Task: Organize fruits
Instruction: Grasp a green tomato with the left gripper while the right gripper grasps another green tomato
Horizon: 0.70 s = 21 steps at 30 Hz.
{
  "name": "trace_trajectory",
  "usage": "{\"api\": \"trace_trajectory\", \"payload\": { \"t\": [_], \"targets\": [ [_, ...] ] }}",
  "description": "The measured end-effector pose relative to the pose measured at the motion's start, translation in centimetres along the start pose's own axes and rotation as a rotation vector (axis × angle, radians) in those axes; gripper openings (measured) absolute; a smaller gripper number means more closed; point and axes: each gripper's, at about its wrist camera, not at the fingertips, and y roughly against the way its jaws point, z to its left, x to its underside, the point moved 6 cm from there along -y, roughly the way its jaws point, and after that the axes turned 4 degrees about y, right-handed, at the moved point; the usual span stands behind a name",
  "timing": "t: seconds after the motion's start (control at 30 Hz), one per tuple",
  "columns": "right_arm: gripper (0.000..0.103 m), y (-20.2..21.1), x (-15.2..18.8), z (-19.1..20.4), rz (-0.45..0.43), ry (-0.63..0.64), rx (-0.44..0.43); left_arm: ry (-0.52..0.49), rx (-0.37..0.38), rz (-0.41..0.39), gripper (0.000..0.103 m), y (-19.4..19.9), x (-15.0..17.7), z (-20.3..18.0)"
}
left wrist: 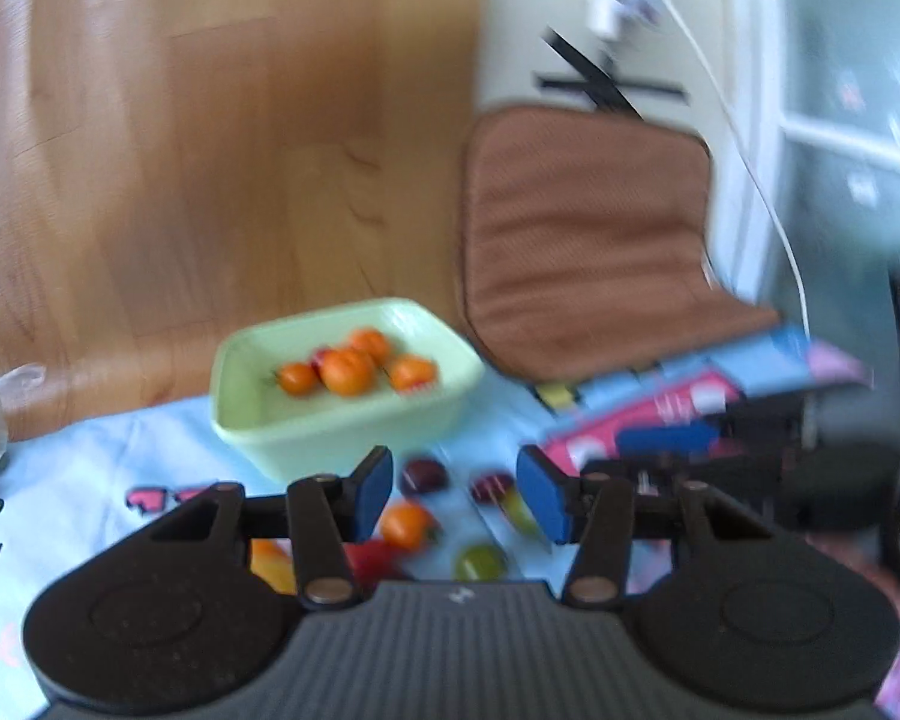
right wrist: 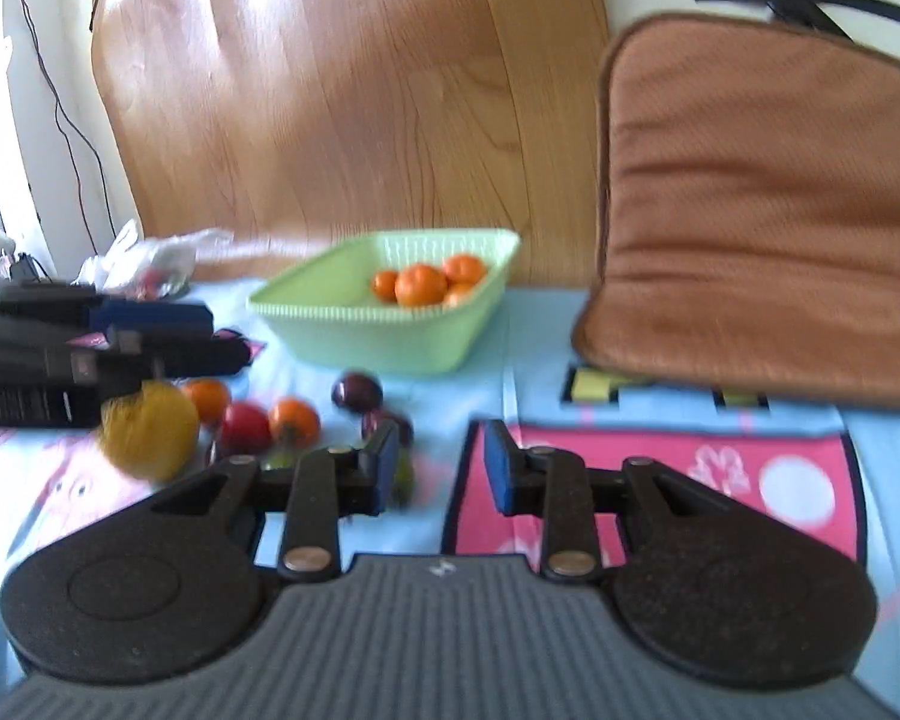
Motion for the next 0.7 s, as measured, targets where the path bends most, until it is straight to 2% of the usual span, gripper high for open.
{"api": "trace_trajectory", "payload": {
  "t": [0.1, 0.23, 0.37, 0.43, 0.5, 0.6, 0.7],
  "targets": [
    [0.034, -0.1, 0.3, 0.0, 0.012, -0.018, -0.004, -0.048, -0.005, 0.041, 0.039, -1.3, 1.5, -1.4],
    [0.035, -0.7, 0.2, -0.1, 0.029, -0.085, -0.086, -0.096, -0.032, 0.090, 0.039, -2.9, 2.4, -1.8],
    [0.035, -2.1, -0.1, 0.5, 0.057, -0.127, -0.157, -0.092, -0.052, 0.127, 0.037, -3.8, 3.6, -1.4],
    [0.036, -2.8, 0.2, 0.8, 0.084, -0.136, -0.155, -0.090, -0.052, 0.133, 0.029, -4.0, 3.9, -1.5],
    [0.033, -3.5, 0.8, 1.1, 0.123, -0.142, -0.156, -0.094, -0.054, 0.131, 0.027, -3.8, 3.9, -1.8],
    [0.032, -2.1, 0.8, 1.3, 0.113, -0.156, -0.159, -0.082, -0.033, 0.142, 0.026, -3.0, 3.9, -2.3],
    [0.032, 0.2, 1.4, 1.7, 0.074, -0.144, -0.145, -0.088, -0.023, 0.120, 0.026, -1.2, 4.2, -3.2]
  ]
}}
